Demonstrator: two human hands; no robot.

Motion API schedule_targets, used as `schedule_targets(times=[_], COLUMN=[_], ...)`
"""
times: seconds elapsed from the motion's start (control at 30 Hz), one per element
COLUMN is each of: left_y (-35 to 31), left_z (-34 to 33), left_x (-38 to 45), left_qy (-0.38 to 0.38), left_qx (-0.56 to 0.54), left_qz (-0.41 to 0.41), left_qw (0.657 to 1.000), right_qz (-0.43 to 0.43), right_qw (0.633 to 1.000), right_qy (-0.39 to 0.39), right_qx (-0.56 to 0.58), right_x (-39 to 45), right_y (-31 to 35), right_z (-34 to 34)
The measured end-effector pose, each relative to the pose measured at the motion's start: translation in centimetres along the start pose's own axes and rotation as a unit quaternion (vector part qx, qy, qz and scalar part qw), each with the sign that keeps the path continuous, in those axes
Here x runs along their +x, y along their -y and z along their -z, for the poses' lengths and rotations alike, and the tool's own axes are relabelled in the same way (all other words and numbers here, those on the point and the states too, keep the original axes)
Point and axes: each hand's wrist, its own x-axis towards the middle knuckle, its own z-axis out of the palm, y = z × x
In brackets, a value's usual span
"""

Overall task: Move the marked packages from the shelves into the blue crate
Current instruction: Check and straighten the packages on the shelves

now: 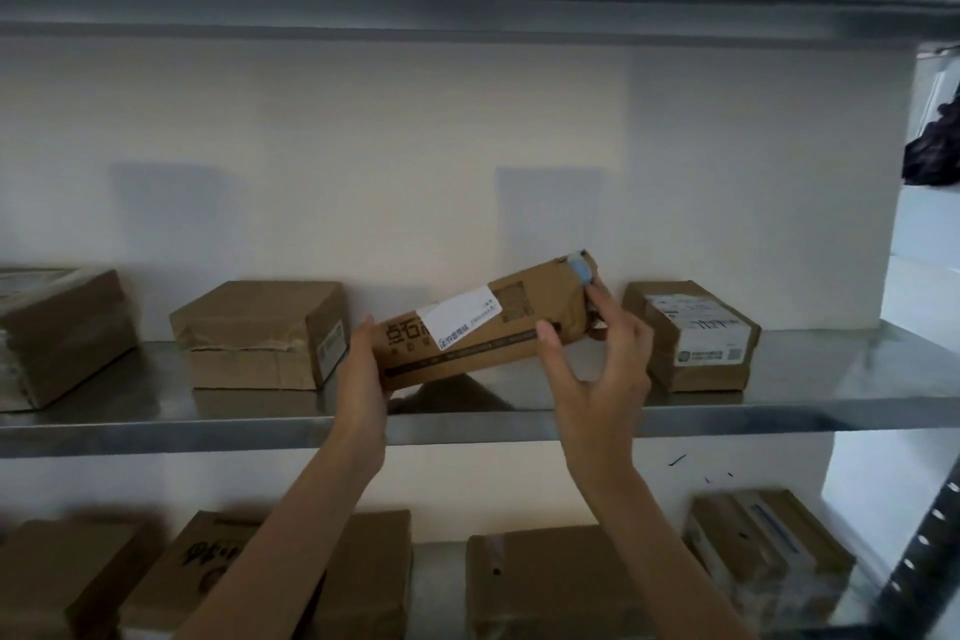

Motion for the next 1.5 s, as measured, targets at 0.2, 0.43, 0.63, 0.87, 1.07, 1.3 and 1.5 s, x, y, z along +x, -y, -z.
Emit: schedule_targets(times=[0.2, 0.43, 0.63, 0.87, 1.07, 1.3, 1.5], left_y=[-0.6, -1.0, -5.0, -8.3, -8.2, -8.5, -8.7], left_z=[0.1, 0.4, 6.2, 15.3, 19.2, 20.6, 20.6], left_x=[0.8, -0.9, -0.6, 7.1, 11.1, 10.2, 9.8], left_qy=[-0.029, 0.039, -0.086, -0.188, 0.001, 0.057, 0.047], left_qx=[0.145, 0.313, 0.320, 0.294, 0.246, 0.182, 0.132], left_qz=[-0.030, -0.125, -0.387, -0.253, -0.054, 0.005, -0.073], left_qw=[0.989, 0.941, 0.861, 0.902, 0.968, 0.982, 0.988], right_qz=[-0.116, -0.150, 0.012, -0.058, -0.216, -0.244, -0.241], right_qw=[0.980, 0.948, 0.988, 0.955, 0.942, 0.941, 0.947], right_qy=[0.125, 0.157, 0.110, 0.288, 0.255, 0.235, 0.199], right_qx=[-0.102, -0.235, -0.109, -0.029, -0.039, -0.018, 0.069], right_x=[-0.1, -1.4, -3.6, -6.4, -7.9, -8.5, -8.2], right_y=[-2.6, -3.8, 2.1, 6.9, 5.9, 5.3, 6.1], right_z=[0.8, 0.5, -3.4, -16.3, -23.7, -23.4, -21.9])
